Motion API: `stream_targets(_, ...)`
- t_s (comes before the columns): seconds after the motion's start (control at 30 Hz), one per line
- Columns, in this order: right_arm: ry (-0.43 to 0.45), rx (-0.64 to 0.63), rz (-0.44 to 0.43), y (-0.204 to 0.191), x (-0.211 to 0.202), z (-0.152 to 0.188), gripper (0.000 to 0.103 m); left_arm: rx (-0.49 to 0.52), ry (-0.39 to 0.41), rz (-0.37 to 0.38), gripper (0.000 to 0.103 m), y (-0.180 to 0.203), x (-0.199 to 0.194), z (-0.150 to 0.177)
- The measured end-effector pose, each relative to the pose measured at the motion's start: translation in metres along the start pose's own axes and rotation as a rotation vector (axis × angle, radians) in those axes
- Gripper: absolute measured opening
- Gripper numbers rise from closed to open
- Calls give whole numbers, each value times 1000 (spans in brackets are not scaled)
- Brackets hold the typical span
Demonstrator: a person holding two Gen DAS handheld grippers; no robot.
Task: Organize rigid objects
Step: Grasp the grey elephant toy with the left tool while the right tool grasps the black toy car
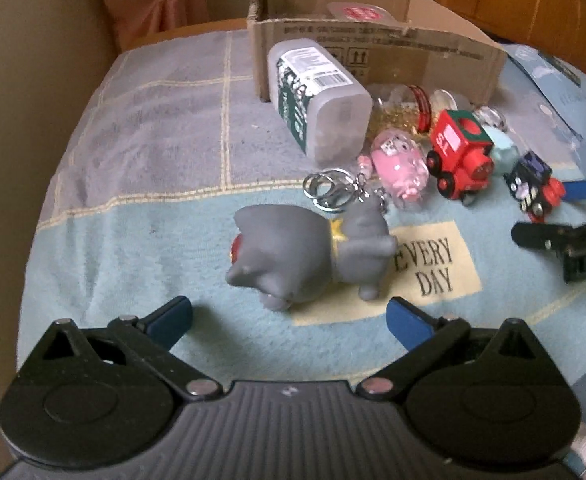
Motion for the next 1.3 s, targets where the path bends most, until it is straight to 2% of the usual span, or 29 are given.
stream_targets(0.43,66,-27,-36,-6,8,-6,103,-25,30,-19,102,4,10,-12)
stream_targets(0.77,68,-56,-45,-8,10,-10,102,-6,45,-21,86,7,6,-16)
stream_targets(0.93,79,-87,-59,-11,4,-11,85,-3,49,-16,80,6,4,-15)
stream_targets(1.07,81,-90,-62,-10,3,-11,78,12,49,-9,75,5,3,-15)
stream_targets(1.23,80,-66,-60,-4,2,-12,60,43,43,-19,73,4,2,-16)
stream_targets(1.3,76,-66,-58,-2,2,-13,60,47,38,-17,73,2,2,-16)
Point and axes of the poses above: each gripper's, at about its wrist camera, not at the fingertips, and x roughly the way its jaws point, y to its right, z to its underside, the point moved 5 cm from there along x, roughly the way its jaws point, and after that the axes turned 13 degrees about z, right-handed, at the moved point
